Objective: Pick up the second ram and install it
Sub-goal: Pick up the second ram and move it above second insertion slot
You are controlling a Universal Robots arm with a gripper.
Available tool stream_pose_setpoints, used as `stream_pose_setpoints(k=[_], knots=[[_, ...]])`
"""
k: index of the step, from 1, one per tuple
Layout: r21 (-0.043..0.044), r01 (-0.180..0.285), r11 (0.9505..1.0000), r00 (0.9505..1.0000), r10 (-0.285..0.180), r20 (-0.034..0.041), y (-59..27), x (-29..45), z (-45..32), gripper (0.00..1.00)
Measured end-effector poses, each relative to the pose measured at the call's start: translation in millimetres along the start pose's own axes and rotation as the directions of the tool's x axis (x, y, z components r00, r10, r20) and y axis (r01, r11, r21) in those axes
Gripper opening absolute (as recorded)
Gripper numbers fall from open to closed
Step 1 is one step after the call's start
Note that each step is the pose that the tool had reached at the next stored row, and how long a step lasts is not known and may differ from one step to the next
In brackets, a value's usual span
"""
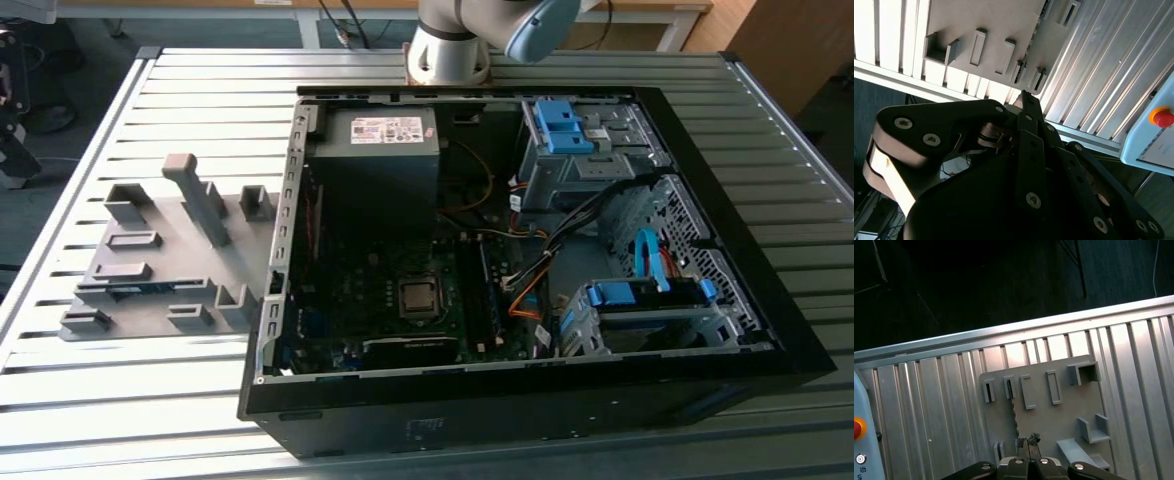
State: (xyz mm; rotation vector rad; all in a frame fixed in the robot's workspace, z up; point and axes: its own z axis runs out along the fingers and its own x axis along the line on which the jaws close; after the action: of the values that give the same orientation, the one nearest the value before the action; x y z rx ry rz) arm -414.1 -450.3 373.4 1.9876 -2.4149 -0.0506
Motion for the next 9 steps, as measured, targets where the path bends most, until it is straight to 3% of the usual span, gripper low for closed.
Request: stream_pose_setpoints(k=[5,6,9], knots=[[0.0003,0.011,0.9999,0.9999,-0.011,0.0013,0.0,0.3,1.1,0.11],[0.0,0.012,0.9999,0.9999,-0.012,0.0072,0.0,0.5,1.5,0.11],[-0.0052,0.013,0.9999,0.9991,-0.012,0.0413,0.3,1.5,2.4,0.11]])
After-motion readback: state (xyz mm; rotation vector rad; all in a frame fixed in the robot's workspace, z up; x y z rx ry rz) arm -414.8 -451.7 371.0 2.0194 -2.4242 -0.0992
